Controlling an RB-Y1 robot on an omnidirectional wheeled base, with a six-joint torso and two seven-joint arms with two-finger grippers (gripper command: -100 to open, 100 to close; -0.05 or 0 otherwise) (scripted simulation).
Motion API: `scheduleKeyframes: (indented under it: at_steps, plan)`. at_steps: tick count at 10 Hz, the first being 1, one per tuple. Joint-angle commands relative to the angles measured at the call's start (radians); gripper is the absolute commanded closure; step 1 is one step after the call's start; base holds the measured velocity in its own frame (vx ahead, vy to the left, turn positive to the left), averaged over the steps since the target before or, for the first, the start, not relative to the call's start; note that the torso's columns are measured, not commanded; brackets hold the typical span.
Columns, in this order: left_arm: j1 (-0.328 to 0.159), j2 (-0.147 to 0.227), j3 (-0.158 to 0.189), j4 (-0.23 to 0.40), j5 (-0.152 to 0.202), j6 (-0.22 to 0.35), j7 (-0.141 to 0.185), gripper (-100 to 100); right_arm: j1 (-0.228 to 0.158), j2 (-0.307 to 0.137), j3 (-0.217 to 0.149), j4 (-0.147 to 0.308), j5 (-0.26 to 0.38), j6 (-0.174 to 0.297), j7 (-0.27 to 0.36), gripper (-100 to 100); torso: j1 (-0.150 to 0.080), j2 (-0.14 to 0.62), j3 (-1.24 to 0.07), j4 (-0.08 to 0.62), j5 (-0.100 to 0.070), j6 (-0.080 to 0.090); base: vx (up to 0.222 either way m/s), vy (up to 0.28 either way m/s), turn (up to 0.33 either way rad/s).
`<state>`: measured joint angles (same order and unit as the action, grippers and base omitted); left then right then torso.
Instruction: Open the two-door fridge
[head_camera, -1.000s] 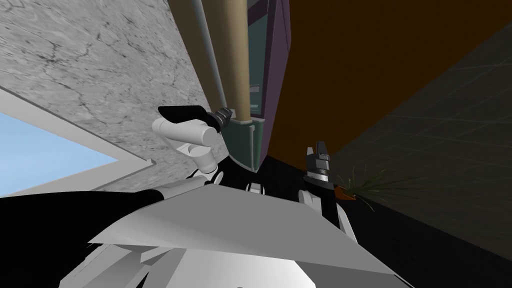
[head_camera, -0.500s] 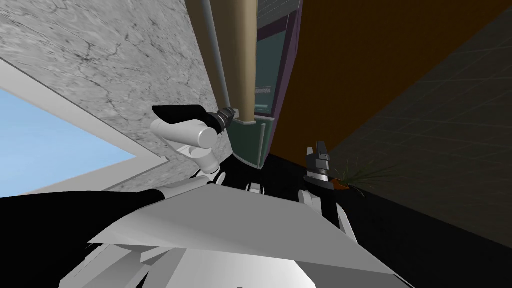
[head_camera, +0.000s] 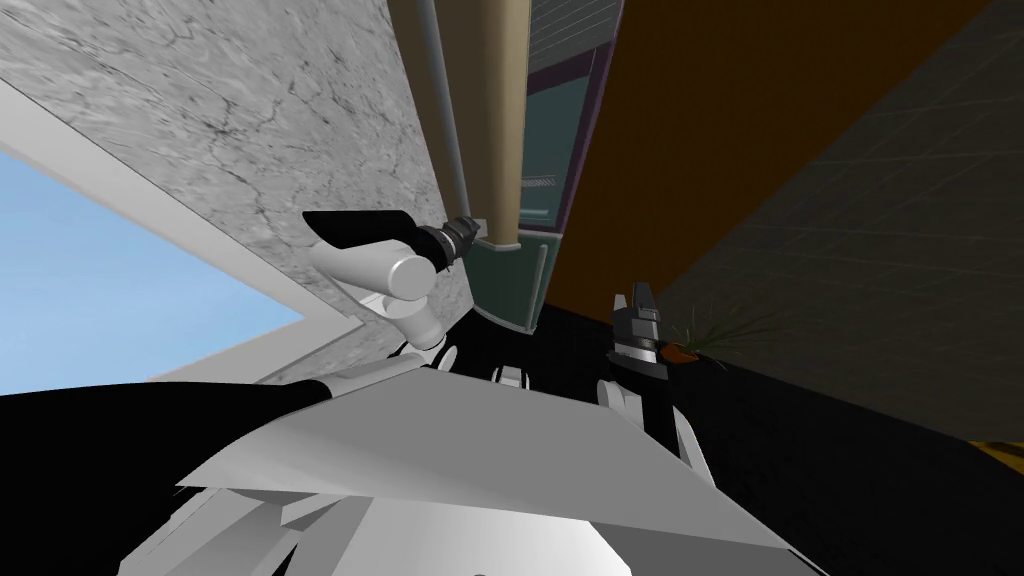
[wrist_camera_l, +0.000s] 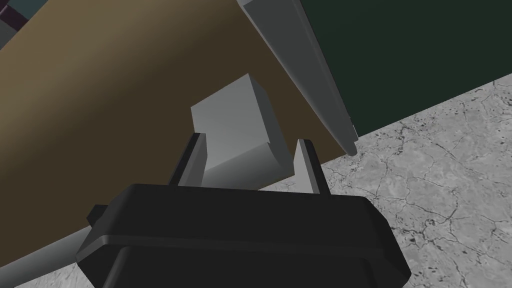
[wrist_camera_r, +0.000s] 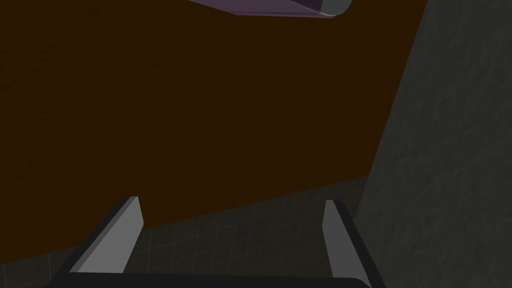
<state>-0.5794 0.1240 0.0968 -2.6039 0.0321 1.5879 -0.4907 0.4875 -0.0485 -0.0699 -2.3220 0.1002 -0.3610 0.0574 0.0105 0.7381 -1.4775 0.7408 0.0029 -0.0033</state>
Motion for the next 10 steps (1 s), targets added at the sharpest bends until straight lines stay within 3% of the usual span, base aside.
scheduleKeyframes:
  at_steps: [1, 3, 8, 10]
  plan:
    - [-0.012, -0.025, 0.011, 0.001, 0.028, -0.009, -0.026, 100, 0.0, 0.0, 0.0, 0.0, 0.0, 0.0, 0.0, 0, -0.005, -0.007, -0.005, 0.001, -0.002, -0.001, -0.04, 0.283, -0.069]
    - [-0.016, -0.043, 0.012, 0.0, 0.045, -0.009, -0.041, 100, 0.0, 0.0, 0.0, 0.0, 0.0, 0.0, 0.0, 0, 0.004, -0.011, -0.011, 0.001, 0.0, -0.001, -0.119, 0.311, -0.092]
    - [-0.032, -0.117, 0.017, -0.006, 0.114, -0.009, -0.101, 100, 0.0, 0.0, 0.0, 0.0, 0.0, 0.0, 0.0, 0, -0.005, -0.004, -0.005, 0.002, -0.003, 0.0, -0.158, 0.316, -0.079]
    - [-0.031, -0.113, 0.016, 0.001, 0.117, 0.007, -0.098, 100, 0.0, 0.0, 0.0, 0.0, 0.0, 0.0, 0.0, 0, -0.008, 0.002, 0.001, 0.004, -0.003, 0.0, -0.079, 0.191, -0.035]
